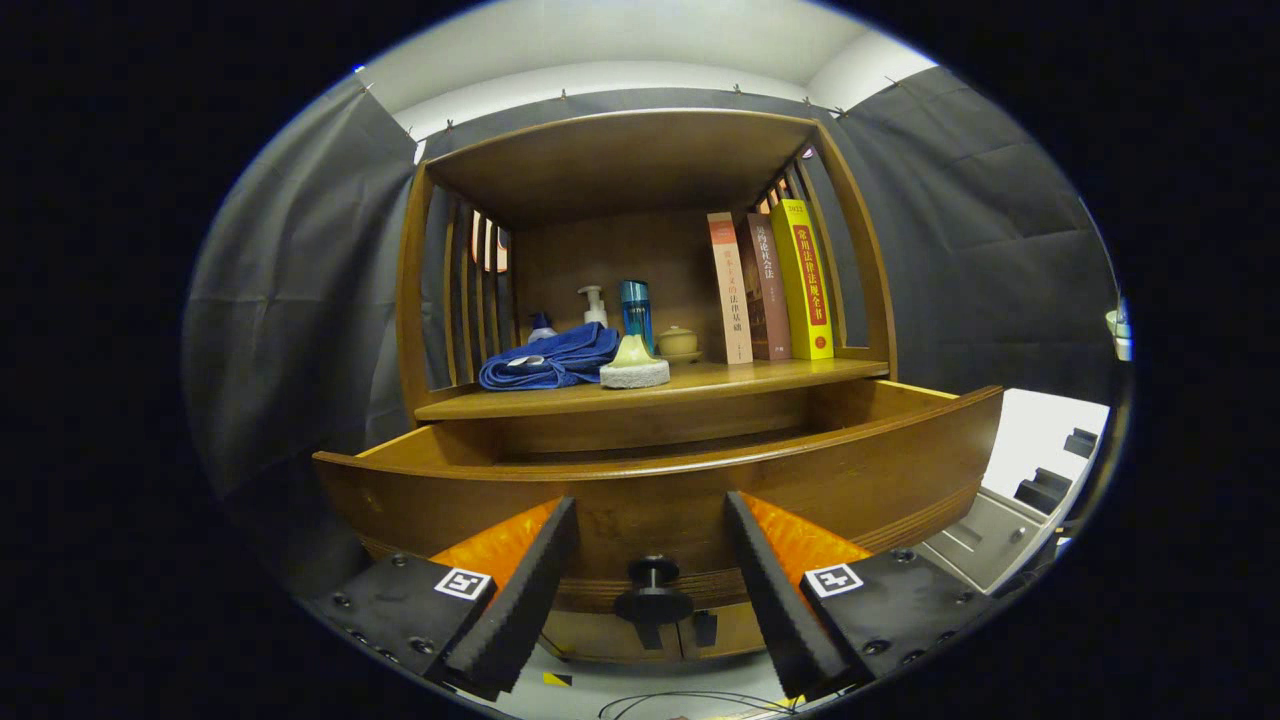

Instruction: Pull open the drawer, take out the items inside it, and place them on the countertop above the cabinet.

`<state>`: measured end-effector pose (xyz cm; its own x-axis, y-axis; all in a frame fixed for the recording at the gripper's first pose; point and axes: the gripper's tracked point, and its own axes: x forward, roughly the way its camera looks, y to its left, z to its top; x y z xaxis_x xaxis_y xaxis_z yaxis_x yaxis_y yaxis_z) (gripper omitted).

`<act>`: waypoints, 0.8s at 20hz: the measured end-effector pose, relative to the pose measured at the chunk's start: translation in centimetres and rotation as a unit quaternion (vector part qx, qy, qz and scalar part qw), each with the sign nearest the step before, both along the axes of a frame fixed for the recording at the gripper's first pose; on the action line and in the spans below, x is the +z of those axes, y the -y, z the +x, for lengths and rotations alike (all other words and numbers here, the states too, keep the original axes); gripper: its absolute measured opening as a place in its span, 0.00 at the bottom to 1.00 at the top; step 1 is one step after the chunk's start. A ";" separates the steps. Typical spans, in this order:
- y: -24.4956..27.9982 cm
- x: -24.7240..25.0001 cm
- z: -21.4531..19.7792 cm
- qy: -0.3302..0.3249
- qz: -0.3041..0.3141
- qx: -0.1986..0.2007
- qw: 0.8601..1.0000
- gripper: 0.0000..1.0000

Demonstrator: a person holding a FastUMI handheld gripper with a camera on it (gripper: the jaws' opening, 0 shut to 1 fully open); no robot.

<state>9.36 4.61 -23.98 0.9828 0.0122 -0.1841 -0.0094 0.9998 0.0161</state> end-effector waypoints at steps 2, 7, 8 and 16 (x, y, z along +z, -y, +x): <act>0.0 -0.2 1.1 -0.006 -0.001 -0.001 1.000 0.98; -0.1 -1.5 5.0 -0.014 -0.002 -0.002 1.000 0.99; -0.2 -1.8 5.6 -0.013 -0.004 -0.002 1.000 0.99; -0.5 -3.6 9.9 -0.022 -0.017 0.000 1.000 0.99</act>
